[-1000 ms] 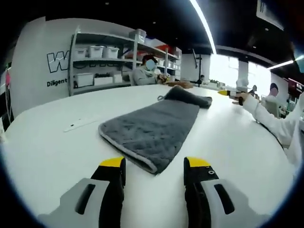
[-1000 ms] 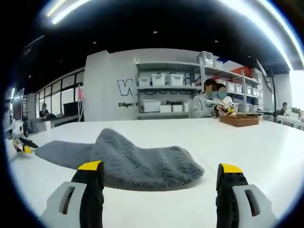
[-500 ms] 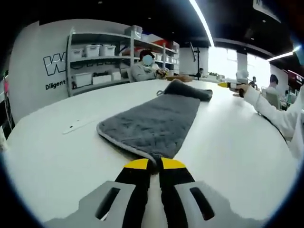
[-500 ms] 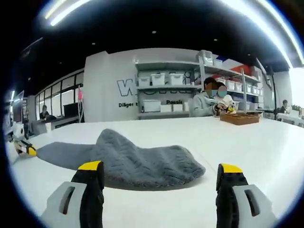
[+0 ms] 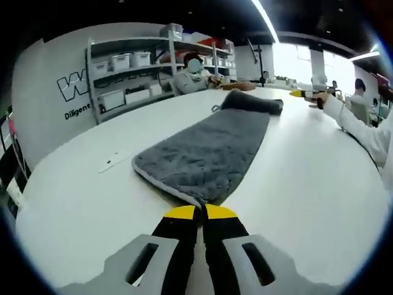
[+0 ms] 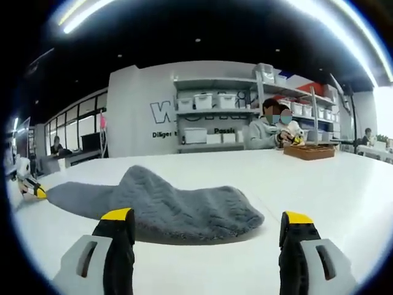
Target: Open the folded towel by lifting each exposed corner and separating the folded layers until the towel lies flat within the target outline without major curled edges
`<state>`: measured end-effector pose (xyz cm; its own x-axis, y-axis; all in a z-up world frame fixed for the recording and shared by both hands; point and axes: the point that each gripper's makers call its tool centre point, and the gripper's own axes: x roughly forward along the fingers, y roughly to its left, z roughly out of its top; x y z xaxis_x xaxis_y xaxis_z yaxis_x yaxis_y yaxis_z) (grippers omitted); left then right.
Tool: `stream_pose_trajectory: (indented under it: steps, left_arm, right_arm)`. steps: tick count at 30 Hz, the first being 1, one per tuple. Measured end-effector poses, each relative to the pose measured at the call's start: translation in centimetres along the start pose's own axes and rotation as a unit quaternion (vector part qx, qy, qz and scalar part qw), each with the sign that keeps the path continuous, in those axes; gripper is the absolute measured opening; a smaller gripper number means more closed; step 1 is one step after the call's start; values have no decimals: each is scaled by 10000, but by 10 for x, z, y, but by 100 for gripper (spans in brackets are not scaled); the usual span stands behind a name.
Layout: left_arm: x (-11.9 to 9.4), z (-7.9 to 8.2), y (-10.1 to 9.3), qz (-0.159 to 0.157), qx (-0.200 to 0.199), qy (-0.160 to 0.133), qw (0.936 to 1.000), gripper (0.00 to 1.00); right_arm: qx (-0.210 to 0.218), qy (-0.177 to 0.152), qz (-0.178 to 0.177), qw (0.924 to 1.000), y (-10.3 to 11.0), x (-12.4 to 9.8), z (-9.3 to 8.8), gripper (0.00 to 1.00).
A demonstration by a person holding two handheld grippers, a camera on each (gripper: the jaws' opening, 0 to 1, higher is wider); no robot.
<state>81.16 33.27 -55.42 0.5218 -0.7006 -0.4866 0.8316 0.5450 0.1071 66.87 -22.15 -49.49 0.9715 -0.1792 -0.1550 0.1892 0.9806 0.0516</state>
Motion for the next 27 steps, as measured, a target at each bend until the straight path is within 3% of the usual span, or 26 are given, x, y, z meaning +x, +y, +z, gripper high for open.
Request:
stream_pose_trajectory:
  steps: [11, 27]
  left_arm:
    - [-22, -18, 32, 416, -112, 165, 9989, 2]
    - [-50, -37, 60, 835, -62, 462, 9954, 2]
  right_arm:
    - [14, 15, -4, 10000, -1, 1, 0, 98]
    - [25, 61, 25, 10000, 1, 2, -2, 98]
